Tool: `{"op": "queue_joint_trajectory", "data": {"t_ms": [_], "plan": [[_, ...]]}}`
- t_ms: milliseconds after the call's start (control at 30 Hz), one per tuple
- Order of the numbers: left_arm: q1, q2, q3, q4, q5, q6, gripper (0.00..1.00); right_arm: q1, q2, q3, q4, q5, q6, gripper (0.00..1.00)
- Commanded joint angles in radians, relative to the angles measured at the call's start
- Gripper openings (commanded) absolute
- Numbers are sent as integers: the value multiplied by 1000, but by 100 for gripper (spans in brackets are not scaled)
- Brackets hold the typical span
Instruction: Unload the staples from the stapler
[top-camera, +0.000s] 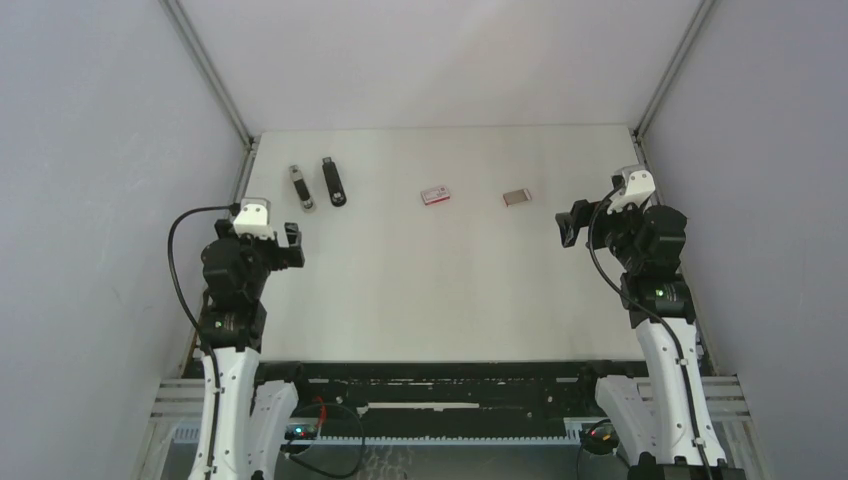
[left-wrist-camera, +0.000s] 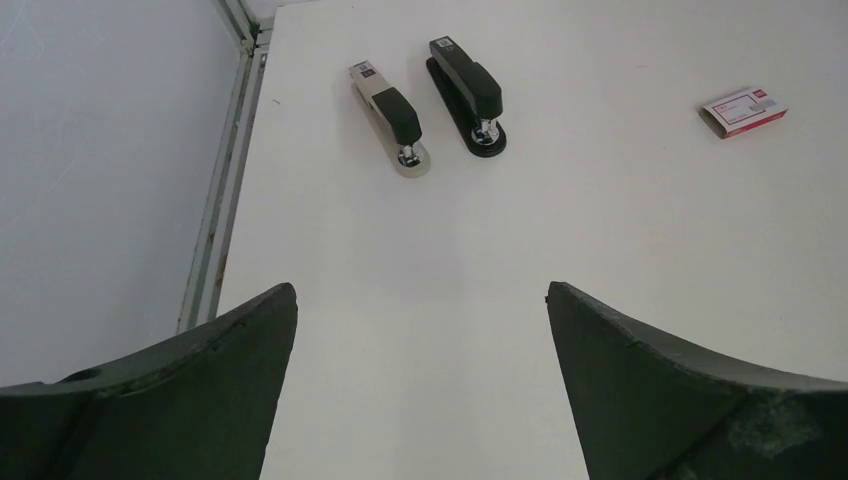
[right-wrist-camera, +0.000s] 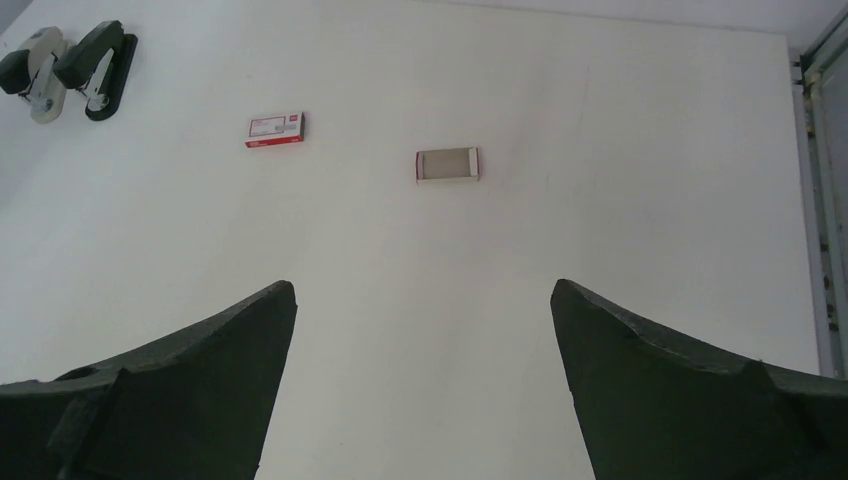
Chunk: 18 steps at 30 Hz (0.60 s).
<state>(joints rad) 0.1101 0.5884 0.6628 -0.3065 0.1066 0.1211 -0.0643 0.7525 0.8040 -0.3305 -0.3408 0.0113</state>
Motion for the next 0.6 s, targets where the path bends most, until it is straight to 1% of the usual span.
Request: {"op": "queue_joint_trajectory", "data": {"t_ms": [0,400,567], "plan": [[4,3,-1,44,-25,-40,100,-2,-15,5,59,12,6,100],[5,26,-2,53,-19,-35,100,3,-6,3,57,-7,9,100],[4,59,-1,83,-30,7,100,5,4,3,52,-20,-3,100]]}}
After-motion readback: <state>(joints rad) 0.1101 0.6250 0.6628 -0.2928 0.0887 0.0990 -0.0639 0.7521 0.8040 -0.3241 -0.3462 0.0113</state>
